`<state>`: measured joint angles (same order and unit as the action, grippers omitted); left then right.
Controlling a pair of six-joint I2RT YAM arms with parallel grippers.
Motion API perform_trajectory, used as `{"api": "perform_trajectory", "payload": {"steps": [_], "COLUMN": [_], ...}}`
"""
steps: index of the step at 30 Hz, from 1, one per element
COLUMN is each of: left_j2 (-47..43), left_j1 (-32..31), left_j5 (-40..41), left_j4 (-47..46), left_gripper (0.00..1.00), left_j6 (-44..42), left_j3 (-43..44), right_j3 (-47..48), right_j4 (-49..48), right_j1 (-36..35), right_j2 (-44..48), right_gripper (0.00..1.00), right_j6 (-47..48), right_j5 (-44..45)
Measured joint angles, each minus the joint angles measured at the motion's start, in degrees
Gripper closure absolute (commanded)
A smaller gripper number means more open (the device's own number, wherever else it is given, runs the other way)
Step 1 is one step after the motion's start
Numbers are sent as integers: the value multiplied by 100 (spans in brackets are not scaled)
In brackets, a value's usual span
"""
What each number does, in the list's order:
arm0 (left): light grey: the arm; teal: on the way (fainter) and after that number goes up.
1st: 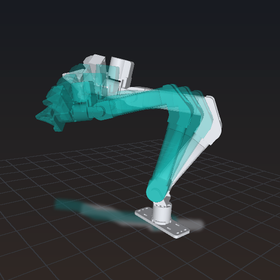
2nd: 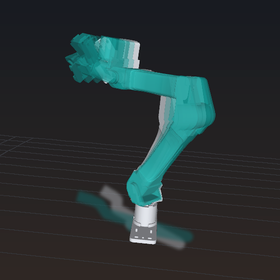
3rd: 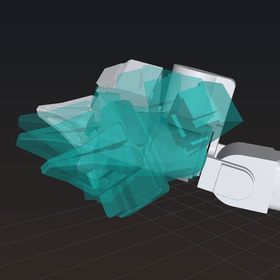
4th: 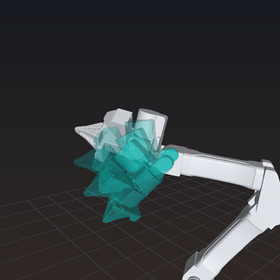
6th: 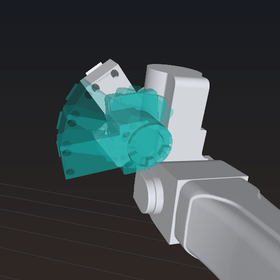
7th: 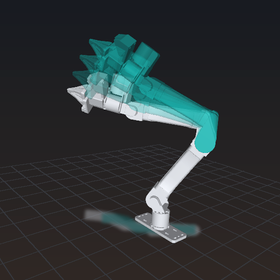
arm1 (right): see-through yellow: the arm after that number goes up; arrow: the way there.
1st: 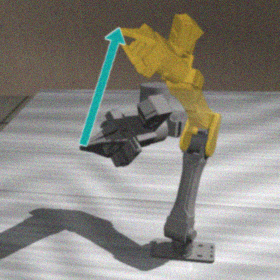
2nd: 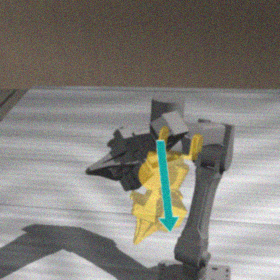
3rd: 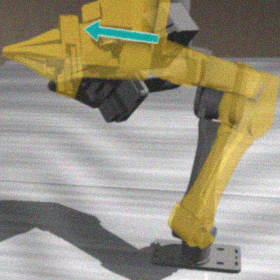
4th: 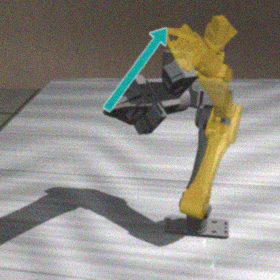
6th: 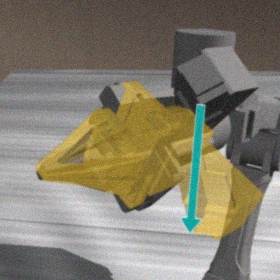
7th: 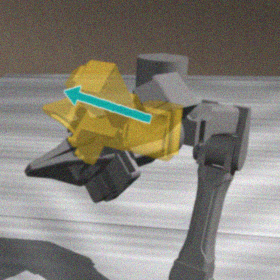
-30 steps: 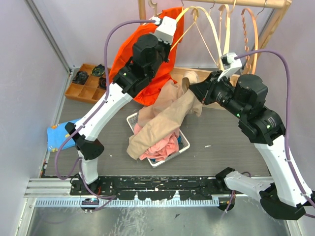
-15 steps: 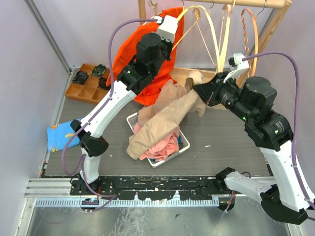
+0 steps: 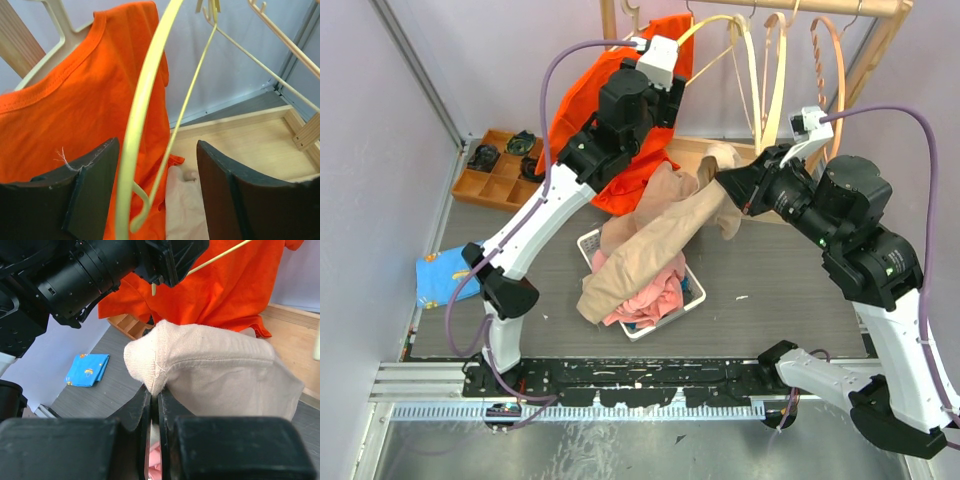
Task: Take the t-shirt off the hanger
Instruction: Place the hanger on the clothesline, then place the T-shirt in the bin.
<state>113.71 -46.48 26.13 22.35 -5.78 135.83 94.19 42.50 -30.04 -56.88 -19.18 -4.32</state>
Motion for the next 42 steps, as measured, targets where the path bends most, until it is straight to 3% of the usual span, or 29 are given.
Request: {"api": "perform_trajectory", "payload": {"steps": [6, 9, 14, 23, 34, 42], "left_j2": [-498, -1180, -2470, -3886, -3469, -3331], "left_j1": [-2, -2, -2, -28, -557, -710], "left_j5": [-17, -118, -619, -2269, -3180, -3117], "left_j4": [120, 11, -385, -632, -162, -153], "left_gripper": [11, 0, 2, 2, 2, 2], "left_j6": [133, 188, 282, 684, 706, 538], "left_j3": [-664, -1497, -2645, -3423, -3495, -3447], "right_j3": [22, 26, 26, -28, 1163, 2201], "right_j4": [-2, -7, -105, -855, -1471, -1860], "right_j1": [0, -2, -2, 0, -2, 0], "right_j2": [-2, -11, -31, -103, -1163, -1683], "right_gripper": [100, 99, 99, 100, 100, 99], "right_j6": [0, 0, -4, -68, -42, -20], "right_j5": [37, 59, 98, 52, -343, -466]}}
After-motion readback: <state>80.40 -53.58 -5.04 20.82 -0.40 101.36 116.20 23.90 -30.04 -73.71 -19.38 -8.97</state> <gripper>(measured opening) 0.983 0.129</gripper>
